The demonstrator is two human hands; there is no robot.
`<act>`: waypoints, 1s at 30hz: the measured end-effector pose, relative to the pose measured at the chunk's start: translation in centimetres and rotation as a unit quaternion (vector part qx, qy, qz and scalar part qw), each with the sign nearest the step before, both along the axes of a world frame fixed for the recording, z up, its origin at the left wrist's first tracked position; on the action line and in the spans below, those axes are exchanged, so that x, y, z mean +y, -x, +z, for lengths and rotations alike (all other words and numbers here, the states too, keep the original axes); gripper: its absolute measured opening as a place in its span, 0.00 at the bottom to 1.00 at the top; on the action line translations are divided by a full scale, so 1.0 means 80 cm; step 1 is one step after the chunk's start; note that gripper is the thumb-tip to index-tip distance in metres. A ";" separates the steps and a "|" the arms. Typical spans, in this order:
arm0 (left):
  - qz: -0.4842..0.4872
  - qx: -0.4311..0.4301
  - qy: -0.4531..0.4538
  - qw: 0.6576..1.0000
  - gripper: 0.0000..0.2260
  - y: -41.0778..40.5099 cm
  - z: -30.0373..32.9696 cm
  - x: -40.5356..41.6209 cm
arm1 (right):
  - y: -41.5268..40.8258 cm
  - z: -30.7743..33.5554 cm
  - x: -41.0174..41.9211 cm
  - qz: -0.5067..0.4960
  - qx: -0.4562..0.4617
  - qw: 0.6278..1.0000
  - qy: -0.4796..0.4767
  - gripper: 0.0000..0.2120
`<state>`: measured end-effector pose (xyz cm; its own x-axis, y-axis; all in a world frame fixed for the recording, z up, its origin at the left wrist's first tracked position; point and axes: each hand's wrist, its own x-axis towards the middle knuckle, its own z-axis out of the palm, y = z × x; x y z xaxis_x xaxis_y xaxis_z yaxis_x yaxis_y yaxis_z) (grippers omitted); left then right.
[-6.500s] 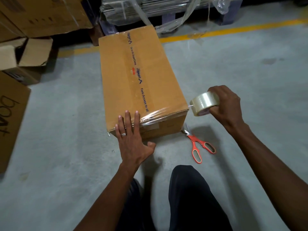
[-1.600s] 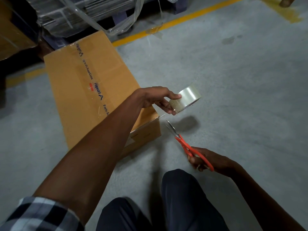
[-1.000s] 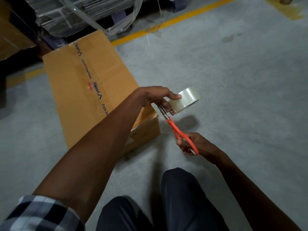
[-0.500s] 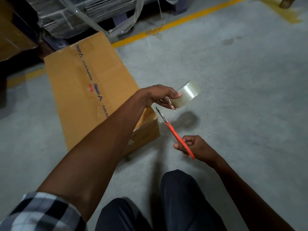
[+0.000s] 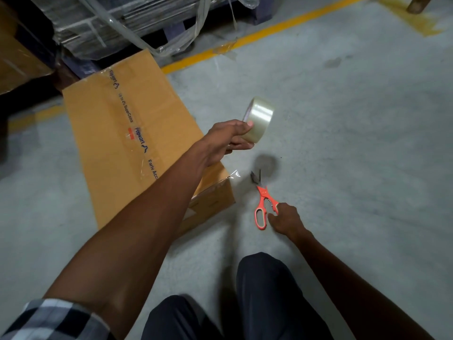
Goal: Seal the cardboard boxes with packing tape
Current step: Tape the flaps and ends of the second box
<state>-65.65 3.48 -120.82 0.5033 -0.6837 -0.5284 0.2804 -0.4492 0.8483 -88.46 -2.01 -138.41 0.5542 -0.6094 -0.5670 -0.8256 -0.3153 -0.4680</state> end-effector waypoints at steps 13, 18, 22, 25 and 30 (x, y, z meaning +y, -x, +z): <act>0.188 0.021 0.114 0.975 0.08 -0.026 0.010 0.035 | -0.115 0.180 0.114 -0.161 -0.413 0.896 -0.036 0.04; 0.182 0.015 0.122 0.976 0.12 -0.023 0.002 0.038 | -0.134 0.161 0.082 -0.260 -0.360 0.875 -0.193 0.09; 0.164 -0.012 0.113 0.980 0.11 -0.020 -0.001 0.032 | -0.122 0.156 0.059 -0.234 -0.352 0.834 -0.353 0.07; 0.155 -0.034 0.101 0.982 0.13 -0.020 -0.005 0.030 | -0.109 0.165 0.072 -0.209 -0.325 0.890 -0.243 0.23; 0.102 -0.145 0.069 0.982 0.10 -0.015 -0.010 0.027 | -0.108 0.160 0.124 -0.074 -0.348 0.907 -0.224 0.35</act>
<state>-64.43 5.66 -121.63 0.7530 -0.6079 -0.2519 0.0900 -0.2841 0.9546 -79.85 7.88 -125.60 0.8038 -0.5013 -0.3204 -0.2983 0.1264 -0.9461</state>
